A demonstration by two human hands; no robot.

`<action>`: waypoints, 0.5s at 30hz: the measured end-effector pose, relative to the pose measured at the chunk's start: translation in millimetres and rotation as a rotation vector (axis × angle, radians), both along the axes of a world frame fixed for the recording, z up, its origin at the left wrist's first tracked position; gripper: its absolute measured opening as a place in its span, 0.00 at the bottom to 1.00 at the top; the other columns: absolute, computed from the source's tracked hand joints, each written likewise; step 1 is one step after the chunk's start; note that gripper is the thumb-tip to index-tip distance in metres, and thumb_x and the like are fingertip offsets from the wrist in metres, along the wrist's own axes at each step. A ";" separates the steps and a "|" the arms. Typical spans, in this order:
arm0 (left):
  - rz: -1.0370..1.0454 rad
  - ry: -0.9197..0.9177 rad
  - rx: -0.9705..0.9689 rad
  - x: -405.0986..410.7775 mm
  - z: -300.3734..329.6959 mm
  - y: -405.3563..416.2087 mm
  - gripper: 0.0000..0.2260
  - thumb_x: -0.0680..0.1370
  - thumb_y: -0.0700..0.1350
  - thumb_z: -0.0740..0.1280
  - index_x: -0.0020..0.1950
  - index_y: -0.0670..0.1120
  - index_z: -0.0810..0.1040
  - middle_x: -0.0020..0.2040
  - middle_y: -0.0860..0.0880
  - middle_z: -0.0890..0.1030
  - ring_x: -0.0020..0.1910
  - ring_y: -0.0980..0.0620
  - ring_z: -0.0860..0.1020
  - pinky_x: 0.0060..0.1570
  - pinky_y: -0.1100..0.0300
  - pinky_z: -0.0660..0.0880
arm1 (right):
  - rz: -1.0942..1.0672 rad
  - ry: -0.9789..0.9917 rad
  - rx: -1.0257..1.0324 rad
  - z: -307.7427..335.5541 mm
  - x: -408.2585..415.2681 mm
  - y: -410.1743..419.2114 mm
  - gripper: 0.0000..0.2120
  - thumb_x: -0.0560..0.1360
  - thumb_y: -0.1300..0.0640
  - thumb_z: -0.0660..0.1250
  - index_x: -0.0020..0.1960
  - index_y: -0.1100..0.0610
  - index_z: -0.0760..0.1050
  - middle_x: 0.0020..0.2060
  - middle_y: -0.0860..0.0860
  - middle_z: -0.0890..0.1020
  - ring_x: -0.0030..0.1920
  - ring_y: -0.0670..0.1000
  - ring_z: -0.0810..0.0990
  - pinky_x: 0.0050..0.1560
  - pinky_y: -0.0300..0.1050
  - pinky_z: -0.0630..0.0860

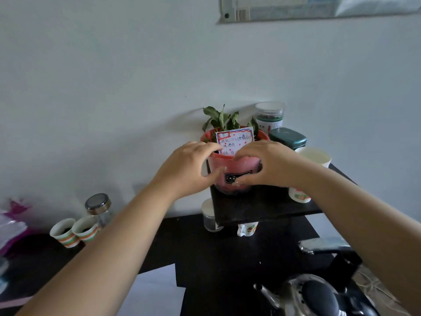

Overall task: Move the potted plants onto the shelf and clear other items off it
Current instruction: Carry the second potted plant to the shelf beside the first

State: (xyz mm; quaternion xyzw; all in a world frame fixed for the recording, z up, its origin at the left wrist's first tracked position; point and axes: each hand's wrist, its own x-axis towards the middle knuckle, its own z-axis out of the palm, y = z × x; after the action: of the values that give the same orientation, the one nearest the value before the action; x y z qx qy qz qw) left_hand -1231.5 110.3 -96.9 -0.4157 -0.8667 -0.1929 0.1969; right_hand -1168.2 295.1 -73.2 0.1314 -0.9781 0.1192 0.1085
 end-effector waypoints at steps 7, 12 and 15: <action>0.043 -0.083 -0.237 49.3 1.0 -9.1 0.13 0.75 0.53 0.63 0.57 0.50 0.75 0.53 0.52 0.79 0.53 0.52 0.76 0.50 0.57 0.72 | -0.052 -0.088 0.069 -4.8 50.8 -28.3 0.23 0.68 0.41 0.69 0.58 0.52 0.75 0.53 0.48 0.80 0.53 0.50 0.77 0.52 0.45 0.74; 0.045 -0.080 -0.223 99.5 10.8 -18.6 0.12 0.76 0.49 0.62 0.59 0.49 0.75 0.55 0.49 0.80 0.54 0.49 0.77 0.52 0.53 0.74 | -0.060 -0.090 0.042 -0.8 96.8 -39.5 0.23 0.68 0.41 0.69 0.58 0.51 0.75 0.55 0.47 0.81 0.55 0.49 0.77 0.55 0.45 0.74; 0.068 -0.077 -0.202 141.1 16.6 -24.5 0.13 0.76 0.49 0.62 0.59 0.49 0.75 0.54 0.48 0.80 0.54 0.48 0.77 0.52 0.52 0.74 | -0.045 -0.064 0.046 0.5 130.4 -44.0 0.24 0.68 0.41 0.69 0.59 0.51 0.75 0.57 0.46 0.80 0.56 0.48 0.77 0.53 0.41 0.73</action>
State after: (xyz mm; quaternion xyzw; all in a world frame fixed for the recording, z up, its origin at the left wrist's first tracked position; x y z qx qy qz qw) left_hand -1090.4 85.8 -80.3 -0.3962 -0.9022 -0.1137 0.1270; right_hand -1037.8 251.1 -72.7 0.1080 -0.9863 0.0983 0.0768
